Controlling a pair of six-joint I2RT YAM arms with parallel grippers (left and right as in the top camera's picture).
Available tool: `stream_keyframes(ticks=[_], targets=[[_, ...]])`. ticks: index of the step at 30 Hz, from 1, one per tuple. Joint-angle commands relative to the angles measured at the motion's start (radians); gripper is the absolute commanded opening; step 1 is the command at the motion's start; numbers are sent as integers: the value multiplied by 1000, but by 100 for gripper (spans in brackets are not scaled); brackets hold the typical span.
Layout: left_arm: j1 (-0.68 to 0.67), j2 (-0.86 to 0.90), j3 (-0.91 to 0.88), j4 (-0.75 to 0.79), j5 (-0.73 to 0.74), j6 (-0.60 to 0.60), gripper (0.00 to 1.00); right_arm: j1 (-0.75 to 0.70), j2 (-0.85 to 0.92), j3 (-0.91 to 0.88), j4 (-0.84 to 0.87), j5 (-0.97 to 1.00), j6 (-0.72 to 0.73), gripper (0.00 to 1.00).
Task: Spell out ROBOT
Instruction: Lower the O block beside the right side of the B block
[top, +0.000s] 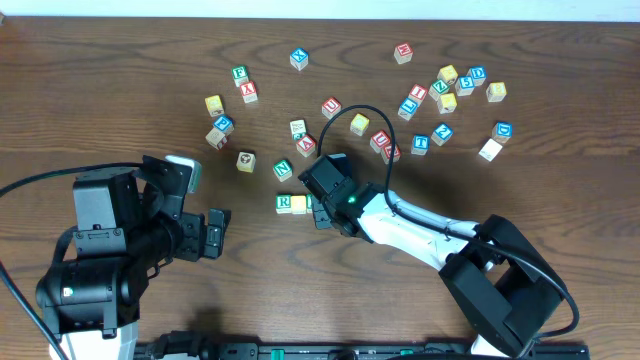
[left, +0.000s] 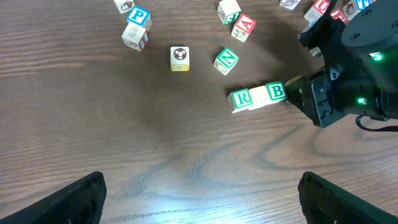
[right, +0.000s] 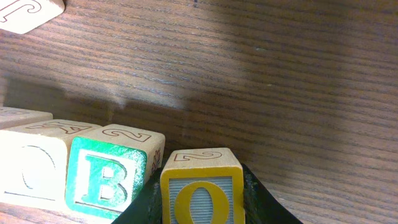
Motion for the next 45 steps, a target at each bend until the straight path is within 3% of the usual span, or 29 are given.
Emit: stream_keyframes(ticks=[1, 17, 26, 38, 45], targets=[[5, -1, 8, -3, 12, 9, 97, 11, 12, 21, 0, 1, -16, 8], [5, -1, 8, -3, 12, 9, 97, 12, 12, 21, -1, -2, -16, 8], [5, -1, 8, -3, 12, 9, 97, 9, 12, 21, -48, 88, 113, 5], [5, -1, 8, -3, 12, 9, 97, 8, 12, 21, -46, 88, 119, 6], [5, -1, 8, -3, 12, 9, 97, 8, 12, 21, -42, 88, 119, 17]])
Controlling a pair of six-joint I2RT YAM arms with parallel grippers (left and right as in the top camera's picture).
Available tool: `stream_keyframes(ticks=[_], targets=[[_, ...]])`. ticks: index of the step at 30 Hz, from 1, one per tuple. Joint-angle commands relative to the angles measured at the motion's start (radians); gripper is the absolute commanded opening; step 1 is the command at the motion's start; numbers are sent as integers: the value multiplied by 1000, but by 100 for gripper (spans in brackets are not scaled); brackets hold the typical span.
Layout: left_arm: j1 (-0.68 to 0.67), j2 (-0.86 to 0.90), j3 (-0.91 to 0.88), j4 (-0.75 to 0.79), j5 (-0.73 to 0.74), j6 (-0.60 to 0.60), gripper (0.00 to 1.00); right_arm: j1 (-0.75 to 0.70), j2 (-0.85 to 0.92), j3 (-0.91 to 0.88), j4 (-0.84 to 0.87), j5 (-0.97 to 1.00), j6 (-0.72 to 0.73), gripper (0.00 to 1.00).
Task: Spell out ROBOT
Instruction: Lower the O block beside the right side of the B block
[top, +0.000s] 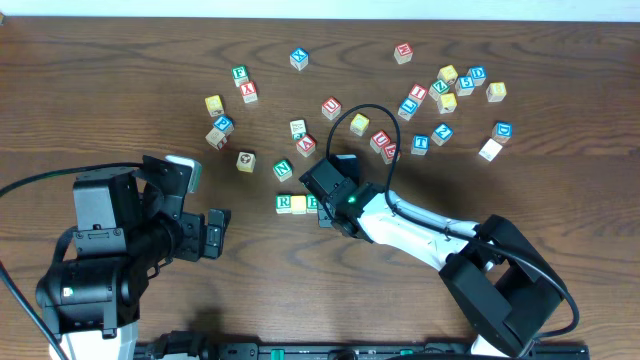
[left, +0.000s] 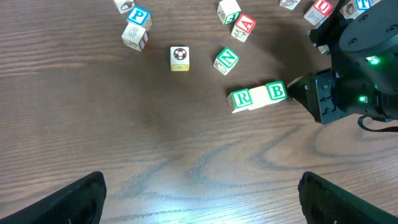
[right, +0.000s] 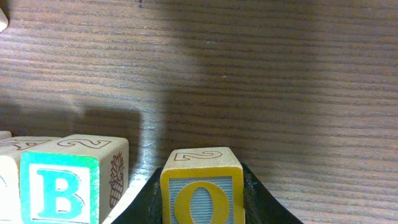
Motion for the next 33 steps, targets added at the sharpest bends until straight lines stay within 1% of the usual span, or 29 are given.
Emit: stream_keyframes(ticks=[1, 3, 6, 9, 11, 13, 33], targets=[[5, -1, 8, -3, 12, 10, 97, 8, 12, 19, 3, 20, 15, 18], [5, -1, 8, -3, 12, 10, 97, 8, 12, 19, 3, 20, 15, 22], [5, -1, 8, -3, 12, 10, 97, 8, 12, 19, 3, 20, 15, 24], [5, -1, 8, -3, 12, 10, 97, 8, 12, 19, 3, 20, 15, 31], [5, -1, 8, -3, 12, 10, 97, 8, 12, 19, 3, 20, 15, 32], [5, -1, 8, -3, 12, 10, 97, 8, 12, 19, 3, 20, 15, 36], [5, -1, 8, -3, 12, 10, 97, 8, 2, 34, -19, 19, 15, 37]])
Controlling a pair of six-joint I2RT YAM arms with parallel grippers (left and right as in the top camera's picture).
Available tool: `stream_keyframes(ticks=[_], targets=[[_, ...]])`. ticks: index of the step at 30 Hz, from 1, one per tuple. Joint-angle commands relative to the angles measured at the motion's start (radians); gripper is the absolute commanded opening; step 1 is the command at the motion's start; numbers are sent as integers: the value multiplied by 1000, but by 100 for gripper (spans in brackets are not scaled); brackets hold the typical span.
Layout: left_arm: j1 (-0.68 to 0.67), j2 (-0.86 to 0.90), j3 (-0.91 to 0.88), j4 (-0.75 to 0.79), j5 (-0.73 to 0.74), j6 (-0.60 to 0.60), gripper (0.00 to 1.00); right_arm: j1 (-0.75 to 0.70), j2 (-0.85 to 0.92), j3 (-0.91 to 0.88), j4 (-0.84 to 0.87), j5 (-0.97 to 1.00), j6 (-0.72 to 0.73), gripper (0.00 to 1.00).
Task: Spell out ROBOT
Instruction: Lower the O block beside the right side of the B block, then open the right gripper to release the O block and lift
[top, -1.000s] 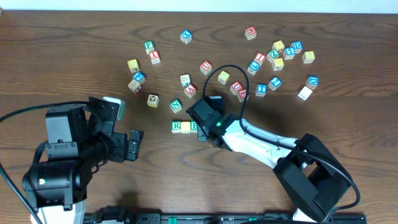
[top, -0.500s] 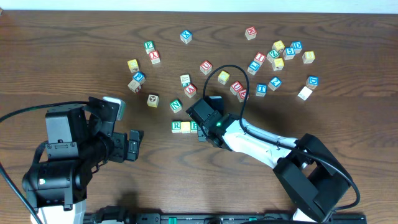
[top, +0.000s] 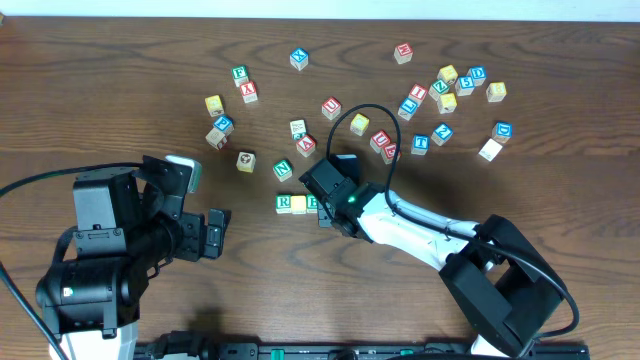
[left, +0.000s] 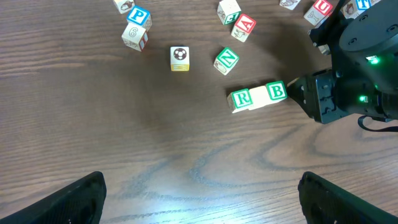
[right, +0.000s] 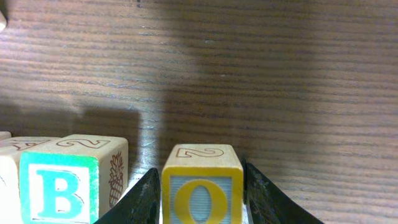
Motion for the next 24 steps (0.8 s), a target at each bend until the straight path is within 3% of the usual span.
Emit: stream_keyframes(ticks=[1, 24], targets=[[5, -1, 8, -3, 12, 10, 97, 8, -4, 34, -16, 19, 9, 36], [5, -1, 8, -3, 12, 10, 97, 8, -254, 41, -184, 98, 16, 35]])
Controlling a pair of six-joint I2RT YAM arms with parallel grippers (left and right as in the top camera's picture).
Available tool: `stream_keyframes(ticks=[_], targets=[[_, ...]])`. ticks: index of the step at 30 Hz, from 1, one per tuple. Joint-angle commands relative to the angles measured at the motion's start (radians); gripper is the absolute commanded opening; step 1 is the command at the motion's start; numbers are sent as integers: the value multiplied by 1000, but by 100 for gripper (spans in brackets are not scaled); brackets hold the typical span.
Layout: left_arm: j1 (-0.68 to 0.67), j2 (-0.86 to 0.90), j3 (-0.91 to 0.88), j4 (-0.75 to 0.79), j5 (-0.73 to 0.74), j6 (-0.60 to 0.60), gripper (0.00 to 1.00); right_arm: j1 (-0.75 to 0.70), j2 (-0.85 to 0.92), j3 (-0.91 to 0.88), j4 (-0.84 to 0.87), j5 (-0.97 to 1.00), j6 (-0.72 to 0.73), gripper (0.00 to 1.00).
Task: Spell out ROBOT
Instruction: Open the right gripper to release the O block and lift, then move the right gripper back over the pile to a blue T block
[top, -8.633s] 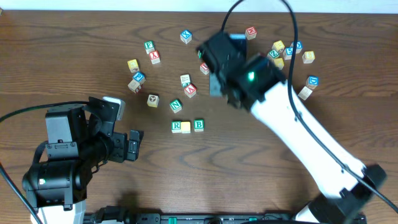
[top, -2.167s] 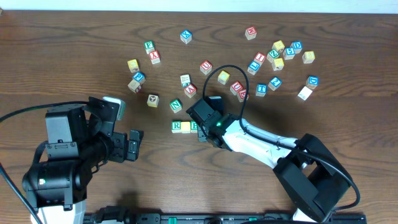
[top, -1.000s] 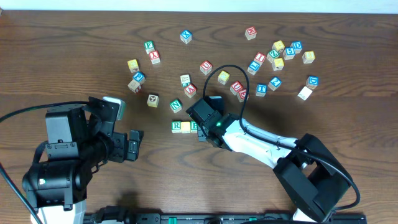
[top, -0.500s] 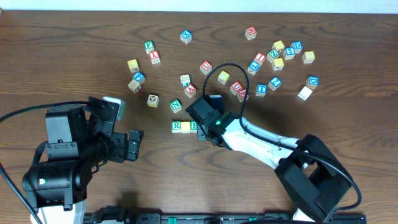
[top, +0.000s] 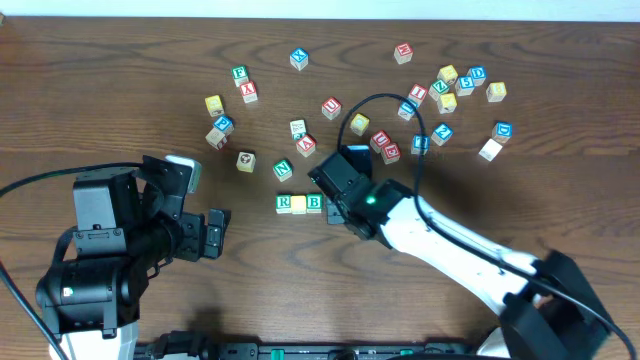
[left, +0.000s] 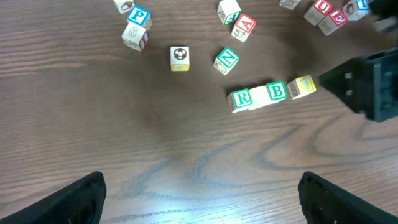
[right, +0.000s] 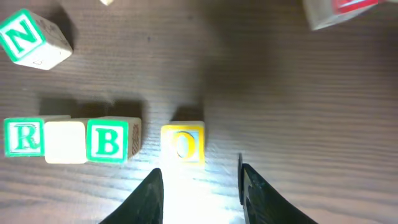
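A row of letter blocks lies on the table: a green R (right: 25, 137), a blank cream block (right: 65, 142), a green B (right: 109, 140), then a small gap and a yellow O block (right: 183, 144). The left wrist view shows the same row, with the O block (left: 303, 86) at its right end, slightly turned. My right gripper (right: 199, 198) hangs open above and just behind the O, touching nothing. My left gripper (left: 202, 202) is open over bare wood, well short of the row.
Many loose letter blocks are scattered across the far half of the table (top: 120, 60), thickest at the far right. A green N block (left: 226, 59) and a red A block (left: 244, 25) lie just beyond the row. The right arm (top: 440, 240) slants in from the front right.
My right gripper has let go of the O block and now stands higher and farther back. The O rests on the table to the right of the B.
My right gripper first held the O block low, close beside the B. Then it held the O a little farther right of the B. Then the O was down with the fingers loose round it. Now the O stands free in the row.
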Motion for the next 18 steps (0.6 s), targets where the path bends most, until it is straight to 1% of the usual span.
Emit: stream_keyframes(ticks=[1, 4, 8, 13, 18], targets=[[5, -1, 8, -2, 12, 10, 97, 8, -67, 20, -33, 78, 40, 37], [5, -1, 8, -3, 12, 10, 97, -6, -106, 21, -91, 119, 112, 42], [5, -1, 8, -3, 12, 10, 97, -50, -117, 72, -199, 126, 201, 44], [5, -1, 8, -3, 12, 10, 97, -140, -93, 206, -371, 126, 231, 46], [5, -1, 8, -3, 12, 10, 97, -247, -24, 371, -513, 114, 238, 49]])
